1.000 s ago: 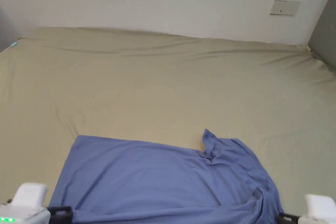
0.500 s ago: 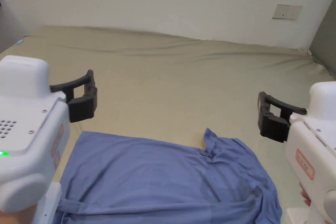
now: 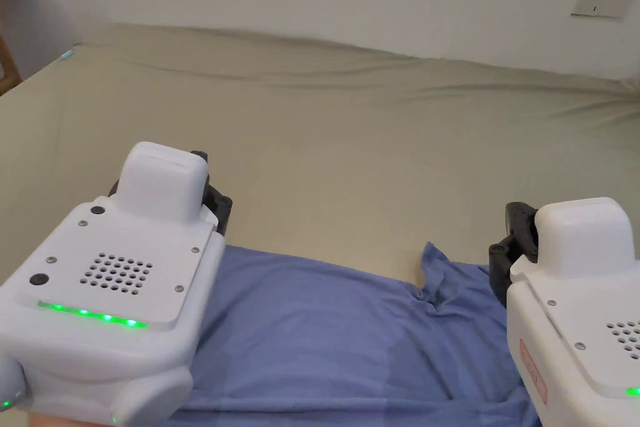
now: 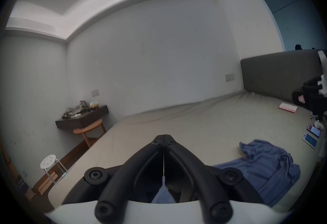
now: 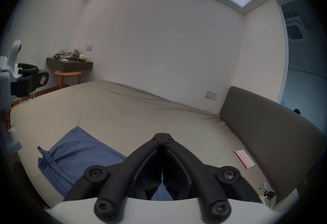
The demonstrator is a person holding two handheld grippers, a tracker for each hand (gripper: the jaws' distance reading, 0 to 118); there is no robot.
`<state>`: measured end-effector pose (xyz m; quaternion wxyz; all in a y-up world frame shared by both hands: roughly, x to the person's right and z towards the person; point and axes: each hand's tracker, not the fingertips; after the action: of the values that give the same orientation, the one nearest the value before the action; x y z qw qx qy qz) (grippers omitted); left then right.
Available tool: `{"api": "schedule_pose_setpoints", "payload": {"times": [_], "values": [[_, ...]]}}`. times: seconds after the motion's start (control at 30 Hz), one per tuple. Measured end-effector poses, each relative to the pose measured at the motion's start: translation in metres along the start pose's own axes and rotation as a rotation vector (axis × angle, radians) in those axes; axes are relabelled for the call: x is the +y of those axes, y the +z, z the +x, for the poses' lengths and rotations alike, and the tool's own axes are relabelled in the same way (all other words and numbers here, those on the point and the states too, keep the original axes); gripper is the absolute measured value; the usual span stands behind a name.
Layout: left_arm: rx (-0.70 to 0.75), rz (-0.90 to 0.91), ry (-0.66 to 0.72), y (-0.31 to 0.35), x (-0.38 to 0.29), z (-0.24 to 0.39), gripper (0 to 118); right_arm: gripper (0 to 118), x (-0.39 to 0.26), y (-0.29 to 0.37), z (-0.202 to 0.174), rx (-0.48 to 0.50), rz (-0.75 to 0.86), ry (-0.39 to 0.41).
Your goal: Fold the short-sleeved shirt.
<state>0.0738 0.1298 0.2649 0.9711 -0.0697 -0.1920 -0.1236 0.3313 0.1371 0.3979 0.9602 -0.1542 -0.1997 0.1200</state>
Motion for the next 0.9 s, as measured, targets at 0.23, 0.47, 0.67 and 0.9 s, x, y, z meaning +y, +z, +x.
{"api": "schedule_pose_setpoints", "payload": {"times": [0.23,0.47,0.67,0.9], "values": [[-0.082,-0.329,-0.001,-0.093,-0.070,-0.016,3,2,-0.027,-0.034,0.018,-0.011,-0.097,-0.012],[-0.027,-0.642,0.203,-0.223,-0.142,-0.061,113,2,-0.059,-0.068,0.041,-0.063,-0.195,-0.045],[0.055,-0.695,0.246,-0.301,-0.180,-0.080,113,2,-0.073,-0.078,0.059,-0.092,-0.261,-0.052],[-0.070,-0.778,0.142,-0.312,-0.195,-0.053,64,2,-0.078,-0.084,0.070,-0.124,-0.304,-0.036]]}}
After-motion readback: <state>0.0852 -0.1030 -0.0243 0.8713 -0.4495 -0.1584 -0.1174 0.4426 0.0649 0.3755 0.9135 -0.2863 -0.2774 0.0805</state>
